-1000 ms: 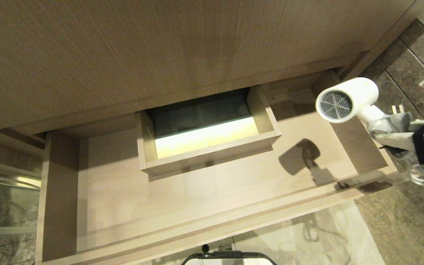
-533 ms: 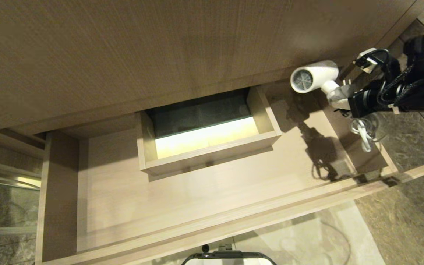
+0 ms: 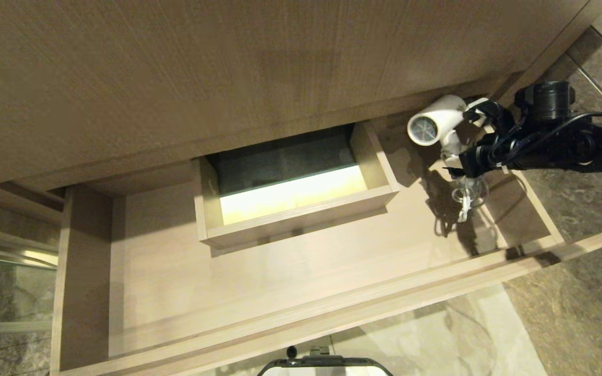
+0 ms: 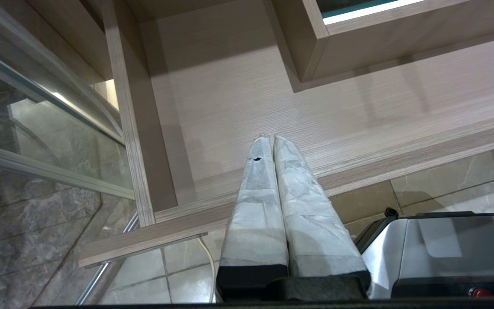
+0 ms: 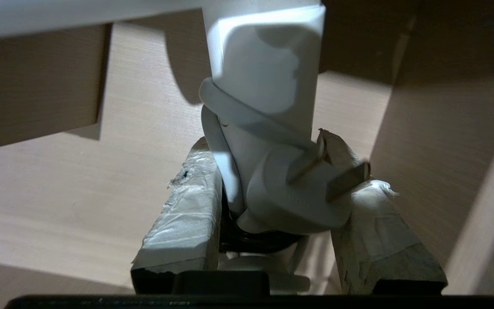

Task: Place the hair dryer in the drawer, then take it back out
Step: Put it into the drawer

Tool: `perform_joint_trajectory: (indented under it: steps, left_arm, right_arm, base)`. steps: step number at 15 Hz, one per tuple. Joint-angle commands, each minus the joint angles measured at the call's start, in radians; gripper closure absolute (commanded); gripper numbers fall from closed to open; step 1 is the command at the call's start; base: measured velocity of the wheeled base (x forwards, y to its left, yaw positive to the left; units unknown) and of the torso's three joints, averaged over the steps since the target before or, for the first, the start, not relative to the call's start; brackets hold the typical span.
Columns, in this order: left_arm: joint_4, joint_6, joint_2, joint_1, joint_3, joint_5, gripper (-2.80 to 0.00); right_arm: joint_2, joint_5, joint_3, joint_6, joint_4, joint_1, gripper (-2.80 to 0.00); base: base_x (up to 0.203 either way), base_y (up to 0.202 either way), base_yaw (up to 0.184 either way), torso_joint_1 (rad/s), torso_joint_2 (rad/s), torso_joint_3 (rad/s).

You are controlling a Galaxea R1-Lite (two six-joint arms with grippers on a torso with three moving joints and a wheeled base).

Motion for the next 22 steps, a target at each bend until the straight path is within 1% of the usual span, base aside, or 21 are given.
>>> perform_joint_trajectory:
  steps: [1,3,8,12,16,17,19,22]
  left_arm:
    - [0.0,0.0,0.0,0.0,0.001,0.001,0.0]
    - [0.0,0.0,0.0,0.0,0.001,0.001,0.0]
    - [0.0,0.0,0.0,0.0,0.001,0.001,0.0]
    - [0.0,0.0,0.0,0.001,0.002,0.001,0.0]
    - [0.0,0.0,0.0,0.001,0.002,0.001,0.0]
    - [0.0,0.0,0.0,0.0,0.0,0.001,0.0]
    - [0.0,0.0,0.0,0.0,0.001,0.001,0.0]
    - [0.0,0.0,0.0,0.001,0.001,0.001,0.0]
  right_arm:
    - [0.023,0.003,-0.017,-0.004,0.034,-0.02,0.0]
    - [0.026,0.007,-0.004,-0.018,0.052,-0.027,0.0]
    - [0.108,0.006,-0.077,-0.027,0.039,-0.033,0.0]
    - [0.221,0.004,-0.115,-0.029,-0.027,-0.031,0.0]
    - [0.297,0.003,-0.145,-0.028,-0.05,-0.026,0.0]
    - [0.307,0.001,-0.155,-0.029,-0.051,-0.026,-2.8]
    - [0.295,-0.001,-0.171,-0.03,-0.047,-0.023,-2.8]
    - [0.198,0.002,-0.133,-0.023,-0.046,-0.025,-2.8]
  base:
    - [0.0,0.0,0.0,0.0,0.0,0.0]
    - [0.0,0.0,0.0,0.0,0.0,0.0]
    - [0.0,0.0,0.0,0.0,0.0,0.0]
    - [0.0,0.0,0.0,0.0,0.0,0.0]
    - [0.0,0.0,0.0,0.0,0.0,0.0]
    - [0.0,0.0,0.0,0.0,0.0,0.0]
    - [0.0,0.0,0.0,0.0,0.0,0.0]
    - [0.0,0.0,0.0,0.0,0.0,0.0]
